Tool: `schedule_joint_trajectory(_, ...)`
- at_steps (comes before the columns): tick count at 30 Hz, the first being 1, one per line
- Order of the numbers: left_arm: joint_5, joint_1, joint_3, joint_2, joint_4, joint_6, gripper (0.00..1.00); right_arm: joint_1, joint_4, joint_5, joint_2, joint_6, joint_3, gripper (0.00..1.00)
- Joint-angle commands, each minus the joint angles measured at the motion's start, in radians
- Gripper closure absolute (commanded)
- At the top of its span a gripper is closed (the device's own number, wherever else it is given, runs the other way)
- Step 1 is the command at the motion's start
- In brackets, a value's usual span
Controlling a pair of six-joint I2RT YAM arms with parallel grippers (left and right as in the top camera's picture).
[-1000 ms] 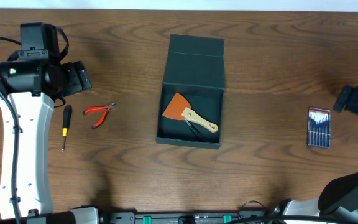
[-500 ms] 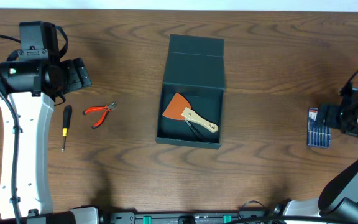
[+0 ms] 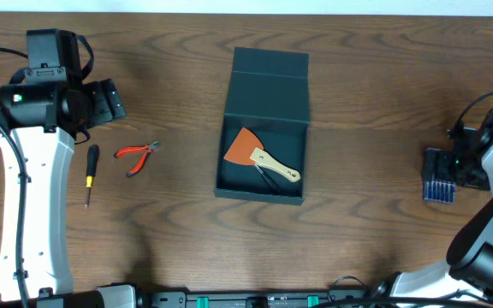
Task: Pack container
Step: 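Withdraw the right gripper and move it to the screwdriver set case, then lower the right gripper onto the screwdriver set case and close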
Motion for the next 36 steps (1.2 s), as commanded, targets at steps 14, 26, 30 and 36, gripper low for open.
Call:
schedule_joint_trajectory(14,-0.005,0.005,-0.005,0.010,-0.013,0.010,0.01,-0.005,0.076,-0.051,0.076,-0.064,-0.007,0.01)
schedule_joint_trajectory(26,-0.005,0.005,-0.005,0.010,-0.015,0.010,0.01,-0.005,0.081,-0.075,0.097,-0.069,-0.008,0.01)
schedule_joint_trajectory(30,-0.005,0.005,-0.005,0.010,-0.018,0.010,0.02,-0.005,0.079,-0.075,0.109,-0.069,-0.008,0.01)
schedule_joint_trajectory(36,-0.005,0.005,-0.005,0.010,-0.028,0.010,0.02,-0.005,0.075,-0.075,0.133,-0.060,-0.008,0.01)
